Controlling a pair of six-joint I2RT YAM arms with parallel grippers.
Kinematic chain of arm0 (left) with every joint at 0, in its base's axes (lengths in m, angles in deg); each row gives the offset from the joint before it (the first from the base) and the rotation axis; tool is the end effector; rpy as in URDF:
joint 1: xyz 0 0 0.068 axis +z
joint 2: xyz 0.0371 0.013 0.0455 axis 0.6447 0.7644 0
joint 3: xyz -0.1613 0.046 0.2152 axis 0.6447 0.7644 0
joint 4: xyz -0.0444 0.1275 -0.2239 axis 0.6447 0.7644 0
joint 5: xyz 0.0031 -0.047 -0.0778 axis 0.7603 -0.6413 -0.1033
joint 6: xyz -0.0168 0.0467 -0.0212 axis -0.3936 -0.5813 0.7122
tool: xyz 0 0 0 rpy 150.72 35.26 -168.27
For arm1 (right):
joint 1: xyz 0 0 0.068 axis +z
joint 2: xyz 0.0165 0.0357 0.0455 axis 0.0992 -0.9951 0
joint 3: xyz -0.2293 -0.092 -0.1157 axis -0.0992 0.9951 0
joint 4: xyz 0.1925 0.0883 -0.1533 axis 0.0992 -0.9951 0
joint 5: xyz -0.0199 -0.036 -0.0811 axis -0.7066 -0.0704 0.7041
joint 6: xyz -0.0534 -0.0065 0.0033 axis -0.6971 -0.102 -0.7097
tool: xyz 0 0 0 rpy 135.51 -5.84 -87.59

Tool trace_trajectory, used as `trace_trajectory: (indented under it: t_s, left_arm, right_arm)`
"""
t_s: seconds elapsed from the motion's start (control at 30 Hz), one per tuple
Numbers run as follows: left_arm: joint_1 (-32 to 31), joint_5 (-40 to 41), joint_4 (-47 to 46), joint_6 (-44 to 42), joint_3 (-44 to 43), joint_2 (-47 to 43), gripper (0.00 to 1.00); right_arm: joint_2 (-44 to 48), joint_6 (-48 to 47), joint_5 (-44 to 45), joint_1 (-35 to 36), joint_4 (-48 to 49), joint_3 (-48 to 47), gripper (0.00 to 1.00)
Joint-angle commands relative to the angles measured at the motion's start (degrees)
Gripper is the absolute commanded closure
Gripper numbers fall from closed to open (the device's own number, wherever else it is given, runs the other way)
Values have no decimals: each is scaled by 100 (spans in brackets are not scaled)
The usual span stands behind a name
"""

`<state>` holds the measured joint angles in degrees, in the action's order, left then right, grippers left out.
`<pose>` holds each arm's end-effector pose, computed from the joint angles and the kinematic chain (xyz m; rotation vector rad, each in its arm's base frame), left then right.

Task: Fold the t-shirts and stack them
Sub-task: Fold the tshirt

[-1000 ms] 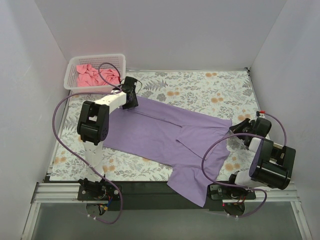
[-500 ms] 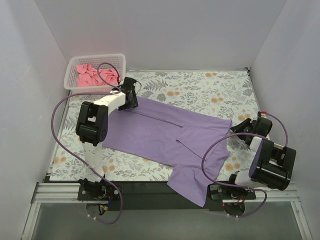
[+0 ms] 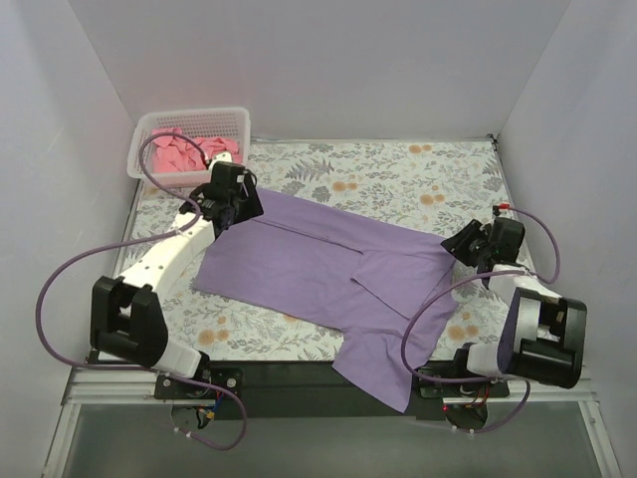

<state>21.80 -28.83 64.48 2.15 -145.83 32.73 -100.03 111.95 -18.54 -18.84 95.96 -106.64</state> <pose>0.3187 -0.0958 0.2786 -1.0796 2.1349 -0.3863 0.2511 -0.0482 0.1805 0.5952 2.0573 0.4666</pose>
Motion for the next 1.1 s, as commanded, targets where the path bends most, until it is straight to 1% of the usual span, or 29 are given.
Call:
trace_trajectory:
  t_s: [0.0, 0.03, 0.17, 0.3, 0.33, 0.4, 0.43, 0.5, 0.53, 0.57, 0.63, 0.67, 0.7, 0.73, 0.8, 0.83, 0.87, 0.9, 0.93, 0.97, 1.0, 1.03, 1.07]
  left_arm:
    - [-2, 230, -145, 95, 762, -619, 35]
    - [7, 292, -303, 182, 1104, -925, 36]
    - [-2, 407, -541, 384, 1659, -1270, 35]
    - [-2, 407, -577, 438, 1740, -1227, 35]
    - [7, 433, -577, 438, 1731, -1210, 36]
    - [15, 460, -585, 456, 1714, -1175, 35]
    - [24, 460, -585, 473, 1713, -1157, 36]
    - [68, 407, -577, 508, 1705, -1078, 36]
    - [86, 372, -559, 517, 1687, -1043, 36]
    - [95, 354, -533, 517, 1670, -1008, 35]
    - [121, 363, -463, 526, 1626, -894, 35]
    - [121, 363, -436, 526, 1626, -876, 35]
    - [121, 337, -419, 535, 1617, -849, 35]
    - [121, 319, -375, 552, 1643, -806, 35]
    - [121, 197, -287, 596, 1643, -770, 35]
    - [121, 161, -191, 649, 1669, -779, 35]
    - [121, 135, -129, 684, 1704, -788, 35]
    - [130, 117, -50, 745, 1739, -805, 35]
    - [121, 47, 29, 789, 1775, -814, 35]
    - [121, 12, 239, 903, 1845, -831, 36]
    - [121, -23, 354, 956, 1880, -840, 37]
    - [121, -102, 607, 991, 1924, -858, 38]
    - [121, -138, 723, 1018, 2003, -901, 38]
  right_arm:
    - [-391, 54, 69, 49, 34, -201, 64]
    - [-644, 27, 113, 58, 86, -271, 64]
    - [-1357, -104, 235, 49, 104, -570, 64]
    - [-2113, -219, 482, -12, 95, -1140, 63]
    - [-2436, -219, 587, -47, 87, -1446, 63]
    - [-2781, -228, 684, -91, 78, -1799, 63]
    - [-3131, -236, 650, -152, 43, -2271, 63]
    - [-3493, -289, 527, -179, -18, -2817, 62]
    - [-3842, -359, 439, -179, -210, -3090, 62]
    - [-4011, -412, 343, -179, -290, -3702, 60]
    - [-4467, -526, 123, -171, -675, -4268, 58]
    - [-4574, -622, 70, -171, -817, -4793, 57]
    - [-4645, -667, 34, -171, -949, -4972, 55]
    - [-4637, -702, 17, -153, -1150, -5130, 55]
    - [-4436, -834, 34, -118, -1231, -5167, 50]
    - [-4095, -886, 147, -57, -1232, -5106, 49]
    - [-3892, -930, 218, -22, -1536, -5019, 47]
    - [-3690, -974, 297, 14, -1678, -4783, 47]
    - [-3244, -992, 454, 92, -1793, -4641, 47]
    - [-3005, -984, 525, 137, -2012, -4440, 47]
    - [-2776, -1001, 596, 198, -2136, -4107, 46]
    - [-2286, -1019, 831, 346, -2259, -3904, 44]
    - [-2064, -1054, 938, 435, -2425, -3745, 41]
